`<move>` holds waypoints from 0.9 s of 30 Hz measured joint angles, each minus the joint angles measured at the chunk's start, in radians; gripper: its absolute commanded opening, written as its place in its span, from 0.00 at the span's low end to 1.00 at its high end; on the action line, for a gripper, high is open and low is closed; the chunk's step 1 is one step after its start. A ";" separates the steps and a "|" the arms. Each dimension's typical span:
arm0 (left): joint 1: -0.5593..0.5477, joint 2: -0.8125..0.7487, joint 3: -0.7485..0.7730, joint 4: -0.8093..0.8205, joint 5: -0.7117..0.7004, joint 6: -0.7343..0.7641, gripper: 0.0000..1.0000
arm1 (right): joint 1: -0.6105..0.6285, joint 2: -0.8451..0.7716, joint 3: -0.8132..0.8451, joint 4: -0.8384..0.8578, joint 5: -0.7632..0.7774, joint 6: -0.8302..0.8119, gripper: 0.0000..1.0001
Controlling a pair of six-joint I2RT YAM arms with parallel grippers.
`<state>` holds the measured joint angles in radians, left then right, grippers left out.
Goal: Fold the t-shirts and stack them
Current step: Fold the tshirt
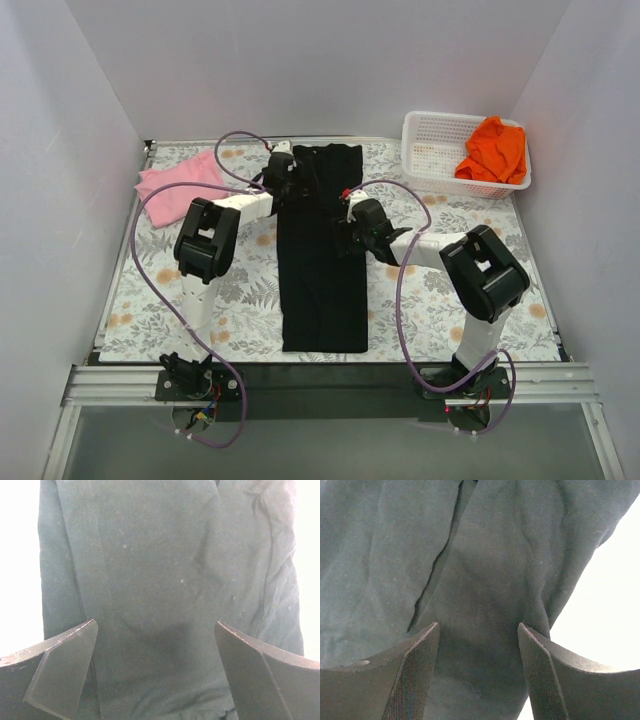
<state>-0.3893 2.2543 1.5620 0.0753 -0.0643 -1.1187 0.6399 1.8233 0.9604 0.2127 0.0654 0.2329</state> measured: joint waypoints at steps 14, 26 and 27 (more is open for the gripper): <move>-0.011 -0.505 -0.313 0.043 0.026 0.034 0.98 | -0.016 -0.367 -0.093 -0.203 0.009 -0.027 0.96; -0.071 -1.304 -1.109 0.066 0.014 -0.140 0.98 | 0.140 -0.815 -0.397 -0.314 0.013 0.098 0.93; -0.089 -1.344 -1.152 0.030 0.010 -0.162 0.97 | 0.158 -0.836 -0.422 -0.335 0.013 0.115 0.93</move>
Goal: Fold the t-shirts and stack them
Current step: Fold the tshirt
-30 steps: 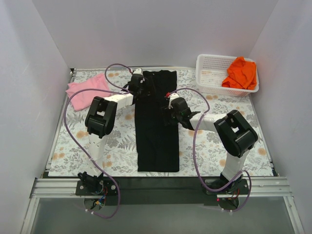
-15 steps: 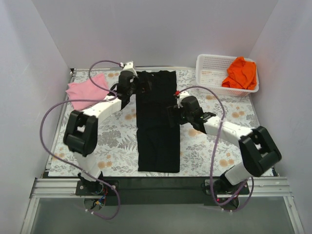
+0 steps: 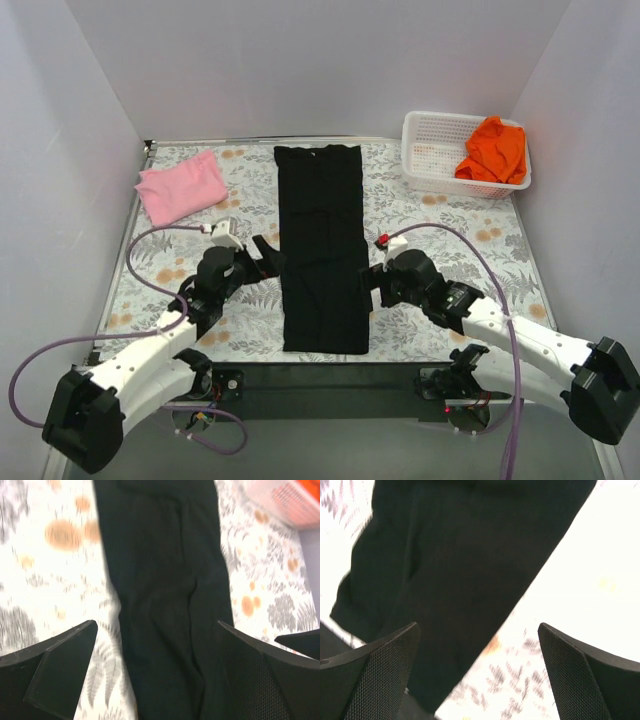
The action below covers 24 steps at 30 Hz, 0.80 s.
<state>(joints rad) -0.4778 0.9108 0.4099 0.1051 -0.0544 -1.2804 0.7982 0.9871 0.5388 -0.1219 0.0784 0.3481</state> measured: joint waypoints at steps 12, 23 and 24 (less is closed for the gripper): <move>-0.257 -0.194 -0.108 -0.294 -0.132 -0.218 0.95 | 0.119 -0.105 -0.085 -0.068 0.024 0.149 0.92; -0.563 -0.154 -0.134 -0.465 -0.259 -0.439 0.95 | 0.134 -0.089 -0.172 -0.071 0.022 0.205 0.91; -0.589 -0.148 -0.133 -0.467 -0.269 -0.458 0.95 | 0.135 -0.095 -0.192 -0.063 0.016 0.212 0.91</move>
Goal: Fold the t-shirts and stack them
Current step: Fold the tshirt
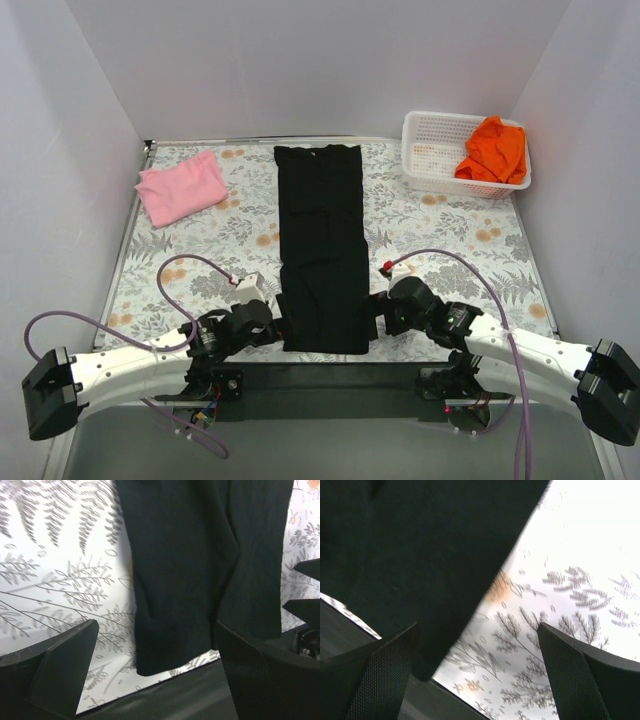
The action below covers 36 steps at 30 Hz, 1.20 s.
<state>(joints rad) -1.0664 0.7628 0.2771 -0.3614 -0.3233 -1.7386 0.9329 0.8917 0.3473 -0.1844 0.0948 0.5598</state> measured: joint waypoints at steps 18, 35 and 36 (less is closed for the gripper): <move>-0.190 0.039 0.015 -0.020 -0.047 -0.212 0.86 | 0.186 -0.042 -0.065 0.088 -0.028 0.162 0.87; -0.268 0.126 0.042 -0.030 -0.056 -0.252 0.47 | 0.319 0.020 -0.037 0.071 0.093 0.267 0.58; -0.269 0.127 0.041 -0.032 -0.055 -0.255 0.42 | 0.319 0.020 -0.037 0.064 0.097 0.270 0.54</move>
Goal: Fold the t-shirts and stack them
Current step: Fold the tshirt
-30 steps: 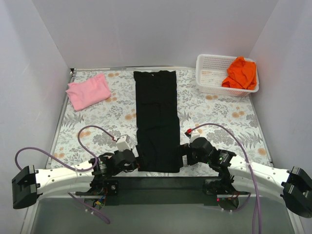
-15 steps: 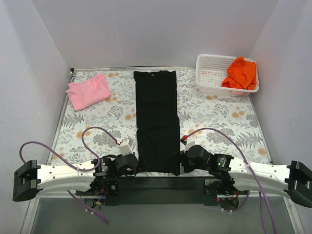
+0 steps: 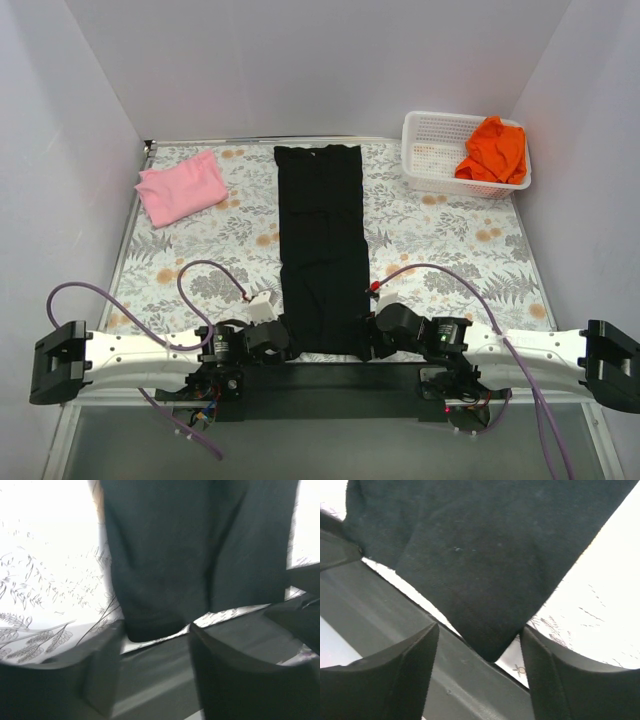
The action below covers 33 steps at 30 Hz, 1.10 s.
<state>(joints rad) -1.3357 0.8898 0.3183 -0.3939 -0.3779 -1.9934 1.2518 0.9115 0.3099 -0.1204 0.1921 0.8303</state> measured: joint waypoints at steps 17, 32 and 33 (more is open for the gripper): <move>-0.008 0.024 -0.010 -0.022 0.017 -0.006 0.00 | 0.001 0.005 0.000 -0.033 0.058 0.004 0.01; -0.008 0.056 0.108 -0.130 -0.083 0.040 0.00 | -0.019 0.058 0.130 -0.065 0.161 -0.111 0.01; -0.008 0.056 0.115 -0.130 -0.092 0.048 0.00 | -0.025 0.066 0.145 -0.065 0.168 -0.127 0.01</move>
<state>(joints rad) -1.3441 0.9463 0.4335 -0.5240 -0.4694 -1.9457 1.2266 0.9779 0.4553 -0.1852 0.3599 0.7029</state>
